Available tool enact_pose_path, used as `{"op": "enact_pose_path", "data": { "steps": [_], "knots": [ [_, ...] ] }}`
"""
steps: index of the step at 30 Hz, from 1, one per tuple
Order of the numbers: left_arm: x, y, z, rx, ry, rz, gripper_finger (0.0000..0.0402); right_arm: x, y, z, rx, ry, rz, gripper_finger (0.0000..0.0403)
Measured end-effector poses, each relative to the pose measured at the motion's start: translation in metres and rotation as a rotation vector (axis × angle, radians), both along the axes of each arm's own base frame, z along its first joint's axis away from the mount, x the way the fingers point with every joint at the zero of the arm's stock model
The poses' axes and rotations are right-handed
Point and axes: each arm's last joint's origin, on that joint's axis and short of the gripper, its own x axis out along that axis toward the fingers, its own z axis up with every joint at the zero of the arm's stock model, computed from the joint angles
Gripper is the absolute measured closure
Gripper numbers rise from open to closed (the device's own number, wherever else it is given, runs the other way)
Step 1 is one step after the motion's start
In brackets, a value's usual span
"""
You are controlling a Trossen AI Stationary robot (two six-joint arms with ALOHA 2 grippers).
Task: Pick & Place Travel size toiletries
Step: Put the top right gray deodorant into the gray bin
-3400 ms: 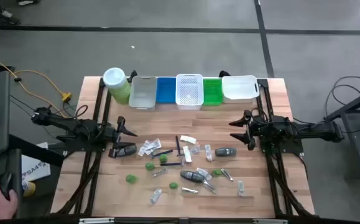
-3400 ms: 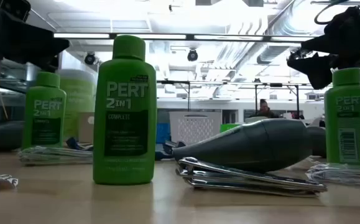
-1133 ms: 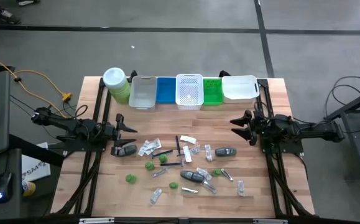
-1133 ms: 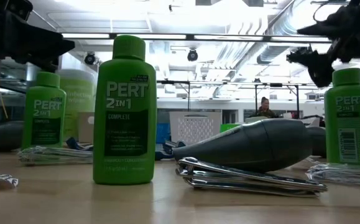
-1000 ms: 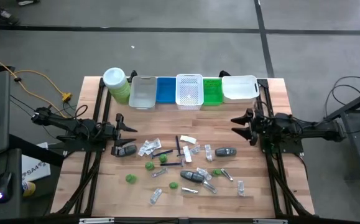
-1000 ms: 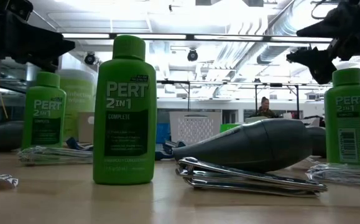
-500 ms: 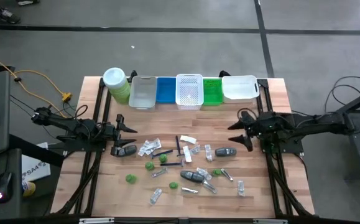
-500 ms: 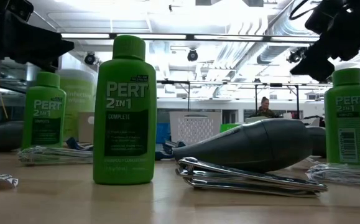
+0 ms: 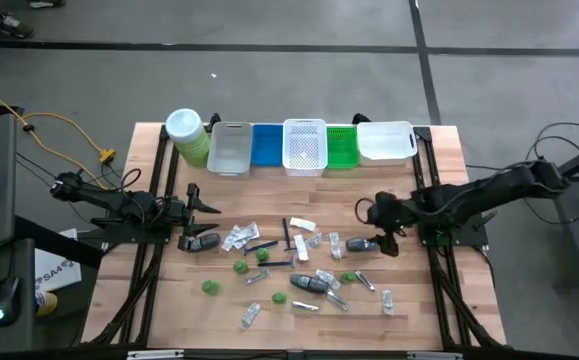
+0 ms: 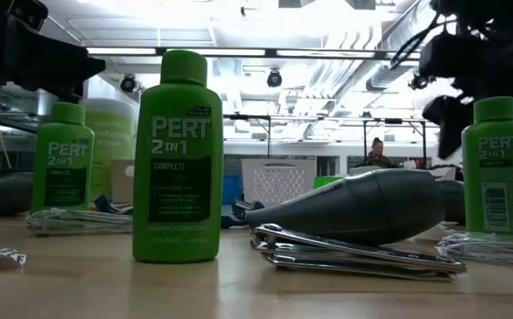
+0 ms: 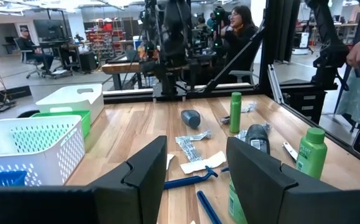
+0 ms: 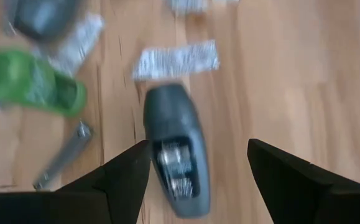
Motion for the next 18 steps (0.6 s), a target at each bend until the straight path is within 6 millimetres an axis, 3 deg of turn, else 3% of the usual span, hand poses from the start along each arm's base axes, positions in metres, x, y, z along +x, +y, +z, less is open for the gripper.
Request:
{"op": "enact_pose_path", "data": {
  "steps": [18],
  "knots": [
    [0.000,0.000,0.000,0.000,0.001,0.000,0.0233,0.018,0.027,-0.035,-0.114,0.281,0.031,0.0141]
  ]
}}
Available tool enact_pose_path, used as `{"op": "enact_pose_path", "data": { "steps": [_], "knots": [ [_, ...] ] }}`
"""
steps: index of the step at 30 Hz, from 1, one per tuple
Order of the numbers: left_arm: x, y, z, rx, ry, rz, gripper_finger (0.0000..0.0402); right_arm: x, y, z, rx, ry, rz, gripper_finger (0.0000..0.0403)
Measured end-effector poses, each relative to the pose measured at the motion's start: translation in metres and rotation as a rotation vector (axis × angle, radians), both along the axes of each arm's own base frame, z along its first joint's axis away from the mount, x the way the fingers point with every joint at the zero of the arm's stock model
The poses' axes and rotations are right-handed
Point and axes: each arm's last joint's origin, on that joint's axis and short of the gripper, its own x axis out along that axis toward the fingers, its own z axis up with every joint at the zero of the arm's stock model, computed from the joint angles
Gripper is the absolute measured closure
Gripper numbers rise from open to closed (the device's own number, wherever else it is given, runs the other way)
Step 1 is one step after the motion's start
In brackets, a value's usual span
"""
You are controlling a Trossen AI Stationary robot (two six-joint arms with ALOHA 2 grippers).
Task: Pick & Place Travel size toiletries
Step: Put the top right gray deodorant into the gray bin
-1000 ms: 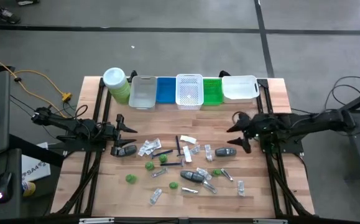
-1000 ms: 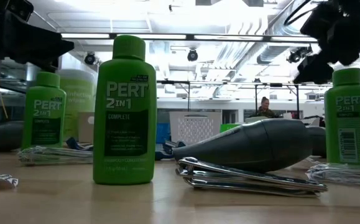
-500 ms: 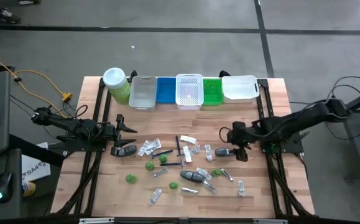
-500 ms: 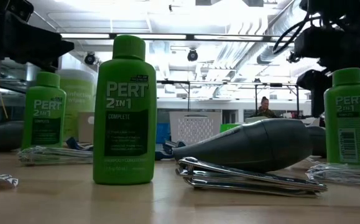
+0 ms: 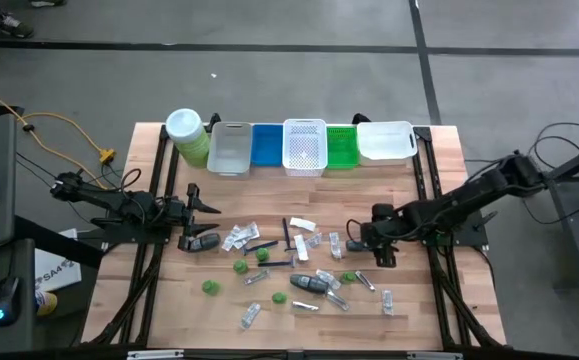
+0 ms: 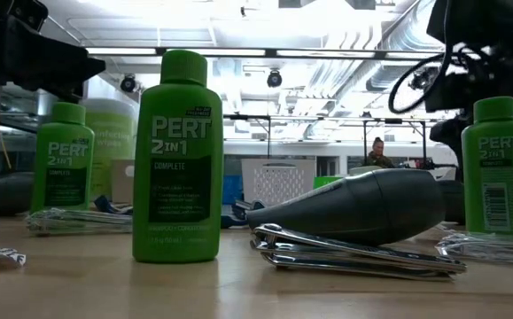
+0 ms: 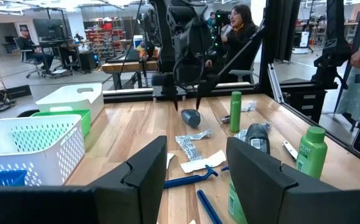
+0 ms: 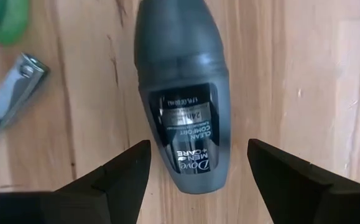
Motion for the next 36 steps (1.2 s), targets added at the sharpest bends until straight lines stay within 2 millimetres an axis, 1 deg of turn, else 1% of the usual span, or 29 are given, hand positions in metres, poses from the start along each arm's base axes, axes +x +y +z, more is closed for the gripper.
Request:
{"op": "enact_pose_path", "data": {
  "steps": [9,13,17,21,27,32,36],
  "knots": [
    [0.000,0.000,0.000,0.000,0.000,0.000,0.0233,0.005,0.002,-0.020,-0.019,0.104,-0.033,0.0141],
    [0.000,0.000,0.000,0.000,0.000,0.000,0.0233,0.006,0.002,-0.023,-0.017,0.125,-0.047,0.0141],
    [0.000,0.000,0.000,0.000,0.000,0.000,0.0233,0.007,0.002,-0.024,-0.027,0.123,-0.011,0.0142],
    [0.000,0.000,0.000,-0.017,0.001,-0.001,0.0233,0.008,0.003,-0.024,-0.032,0.118,0.024,0.0167],
    [0.000,0.000,0.000,-0.022,0.001,-0.003,0.0233,0.008,0.002,-0.025,-0.031,0.120,0.038,0.0237],
    [0.000,0.000,0.000,-0.022,0.001,-0.004,0.0233,0.007,0.002,-0.025,-0.029,0.120,0.024,0.0240],
    [0.000,0.000,0.001,-0.056,-0.008,0.010,0.0233,0.006,0.001,-0.023,-0.019,0.112,-0.049,0.0240]
  ]
}}
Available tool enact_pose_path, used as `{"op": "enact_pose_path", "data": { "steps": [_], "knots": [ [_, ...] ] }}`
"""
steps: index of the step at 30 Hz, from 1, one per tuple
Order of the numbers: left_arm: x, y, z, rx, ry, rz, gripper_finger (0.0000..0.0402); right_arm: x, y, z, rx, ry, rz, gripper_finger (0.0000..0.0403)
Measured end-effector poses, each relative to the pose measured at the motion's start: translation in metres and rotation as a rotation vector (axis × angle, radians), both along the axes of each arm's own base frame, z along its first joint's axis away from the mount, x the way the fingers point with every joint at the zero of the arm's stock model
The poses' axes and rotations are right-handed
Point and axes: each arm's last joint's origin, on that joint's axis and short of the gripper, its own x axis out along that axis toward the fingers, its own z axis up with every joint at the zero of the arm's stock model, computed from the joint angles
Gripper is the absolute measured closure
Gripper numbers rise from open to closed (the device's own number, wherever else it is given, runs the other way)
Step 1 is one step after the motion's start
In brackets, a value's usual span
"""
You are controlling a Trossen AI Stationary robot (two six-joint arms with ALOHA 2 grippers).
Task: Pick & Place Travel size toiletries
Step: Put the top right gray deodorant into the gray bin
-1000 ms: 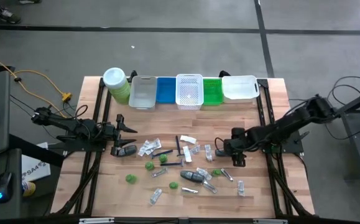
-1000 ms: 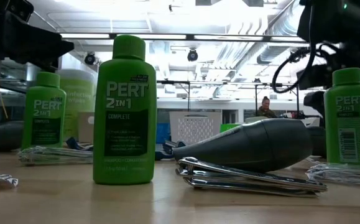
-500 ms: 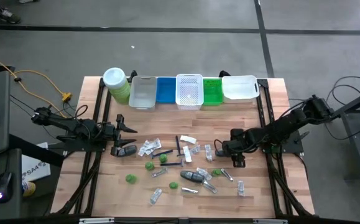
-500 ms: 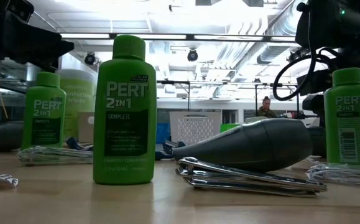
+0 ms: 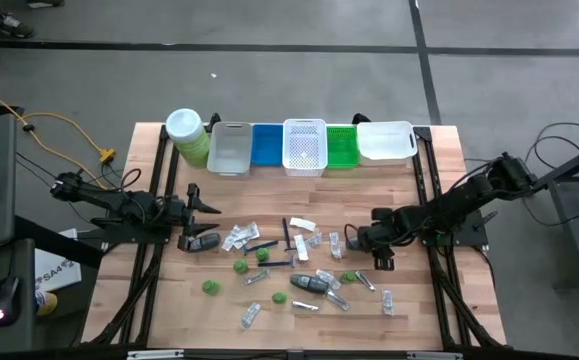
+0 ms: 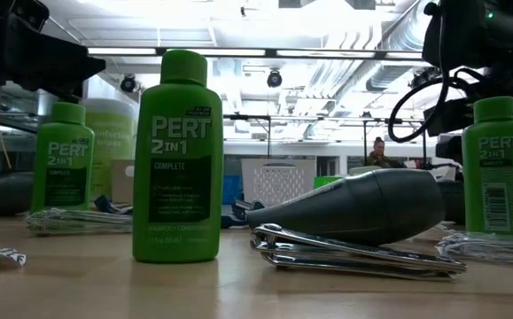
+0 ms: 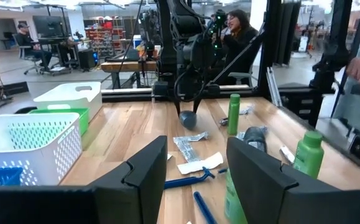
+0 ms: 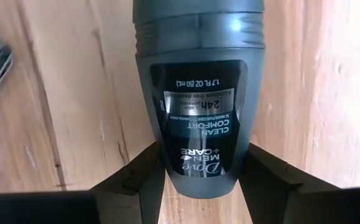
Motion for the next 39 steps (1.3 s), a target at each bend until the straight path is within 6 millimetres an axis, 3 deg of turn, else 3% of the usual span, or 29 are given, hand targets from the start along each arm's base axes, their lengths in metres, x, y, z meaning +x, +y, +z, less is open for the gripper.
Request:
{"op": "enact_pose_path", "data": {
  "steps": [10,20,23,28,32,39],
  "knots": [
    [-0.001,0.008,0.000,-0.016,-0.001,0.277,0.0233,0.011,-0.024,0.038,-0.054,-0.102,-0.150,0.0240],
    [0.010,0.005,0.006,0.331,0.023,0.305,0.0233,0.038,-0.061,0.059,-0.003,-0.360,-0.176,0.0240],
    [0.018,0.002,0.009,0.438,0.103,0.304,0.0233,0.048,-0.071,0.062,0.027,-0.455,-0.173,0.0240],
    [0.043,-0.006,0.030,0.620,0.182,0.291,0.0228,0.058,-0.086,0.069,0.104,-0.584,-0.176,0.0240],
    [0.072,-0.011,0.044,0.748,0.274,0.312,0.0195,0.062,-0.094,0.070,0.155,-0.625,-0.173,0.0240],
    [0.128,0.009,0.063,0.799,0.368,0.357,0.0118,0.076,-0.097,0.094,0.189,-0.685,-0.078,0.0240]
  ]
}}
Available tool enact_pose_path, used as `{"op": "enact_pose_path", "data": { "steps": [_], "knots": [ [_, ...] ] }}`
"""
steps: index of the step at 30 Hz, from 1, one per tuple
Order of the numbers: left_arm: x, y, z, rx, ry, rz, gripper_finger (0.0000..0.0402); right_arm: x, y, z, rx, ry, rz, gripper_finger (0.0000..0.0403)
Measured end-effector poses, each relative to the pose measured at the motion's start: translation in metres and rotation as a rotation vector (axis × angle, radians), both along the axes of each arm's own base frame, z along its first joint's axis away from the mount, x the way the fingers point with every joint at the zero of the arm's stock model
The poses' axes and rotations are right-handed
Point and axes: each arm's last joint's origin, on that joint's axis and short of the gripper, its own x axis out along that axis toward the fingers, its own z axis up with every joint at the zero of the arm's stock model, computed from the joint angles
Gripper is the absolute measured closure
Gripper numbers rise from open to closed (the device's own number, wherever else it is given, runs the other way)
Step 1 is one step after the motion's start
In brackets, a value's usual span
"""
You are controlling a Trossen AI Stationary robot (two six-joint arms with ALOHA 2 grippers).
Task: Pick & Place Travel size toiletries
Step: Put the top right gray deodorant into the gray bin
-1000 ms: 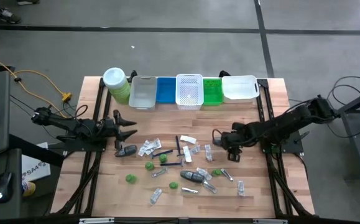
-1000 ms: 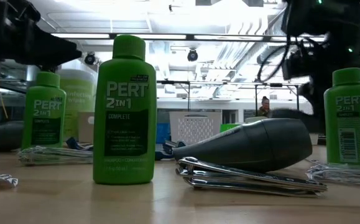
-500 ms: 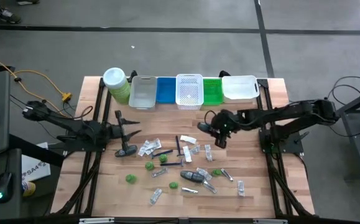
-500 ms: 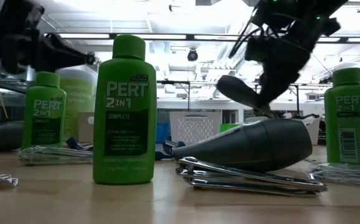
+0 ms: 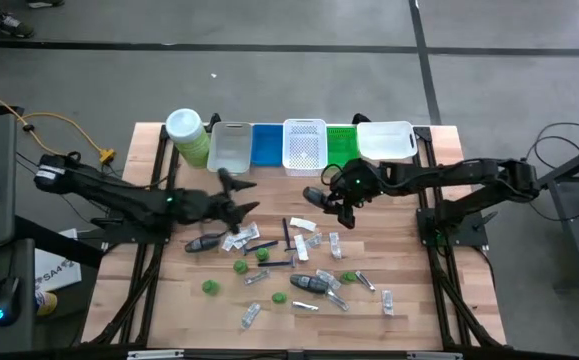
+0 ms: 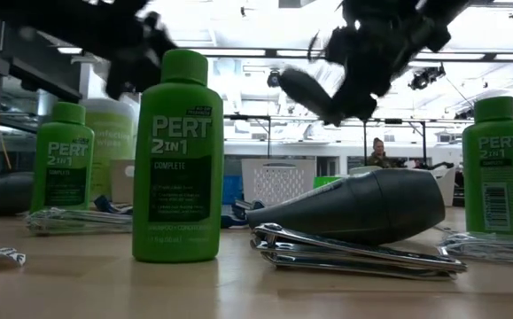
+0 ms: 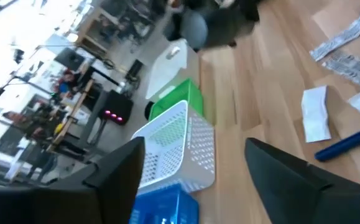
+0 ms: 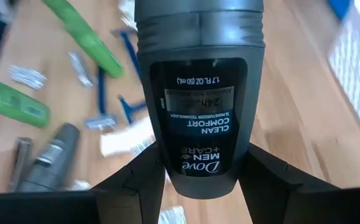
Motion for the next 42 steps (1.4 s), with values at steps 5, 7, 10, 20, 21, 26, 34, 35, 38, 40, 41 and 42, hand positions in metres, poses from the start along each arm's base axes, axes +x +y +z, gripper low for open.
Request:
{"op": "enact_pose_path", "data": {
  "steps": [5,7,10,20,21,26,34,35,38,40,41,42],
  "knots": [
    [0.027,0.023,0.004,-0.017,0.044,-0.101,0.0098,0.004,-0.001,0.016,-0.003,-0.017,0.055,0.0234],
    [0.034,0.031,0.007,-0.028,0.037,-0.139,0.0097,0.005,-0.003,0.019,-0.009,-0.038,0.070,0.0236],
    [0.040,0.041,0.018,-0.051,-0.009,-0.218,0.0097,0.008,-0.010,0.017,-0.022,-0.052,0.069,0.0238],
    [0.044,0.059,0.031,-0.332,-0.153,-0.187,0.0097,0.035,-0.026,-0.001,-0.183,-0.121,-0.039,0.0237],
    [0.044,0.060,0.031,-0.364,-0.164,-0.180,0.0097,0.037,-0.025,-0.003,-0.202,-0.125,-0.039,0.0237],
    [0.042,0.068,0.028,-0.443,-0.160,-0.147,0.0097,0.046,-0.021,-0.006,-0.263,-0.170,-0.017,0.0236],
    [0.035,0.095,0.030,-0.613,-0.200,-0.211,0.0095,0.052,-0.019,0.002,-0.338,-0.254,-0.041,0.0236],
    [0.034,0.098,0.031,-0.623,-0.214,-0.218,0.0095,0.052,-0.020,0.004,-0.347,-0.278,-0.041,0.0236],
    [0.032,0.103,0.035,-0.650,-0.253,-0.263,0.0088,0.055,-0.020,0.009,-0.379,-0.333,-0.049,0.0236],
    [0.032,0.103,0.038,-0.666,-0.276,-0.289,0.0080,0.056,-0.020,0.014,-0.389,-0.376,-0.059,0.0236],
    [0.033,0.102,0.040,-0.670,-0.288,-0.301,0.0075,0.057,-0.021,0.016,-0.393,-0.397,-0.063,0.0236],
    [0.033,0.102,0.041,-0.669,-0.301,-0.309,0.0069,0.057,-0.021,0.018,-0.402,-0.417,-0.065,0.0236]
  ]
}}
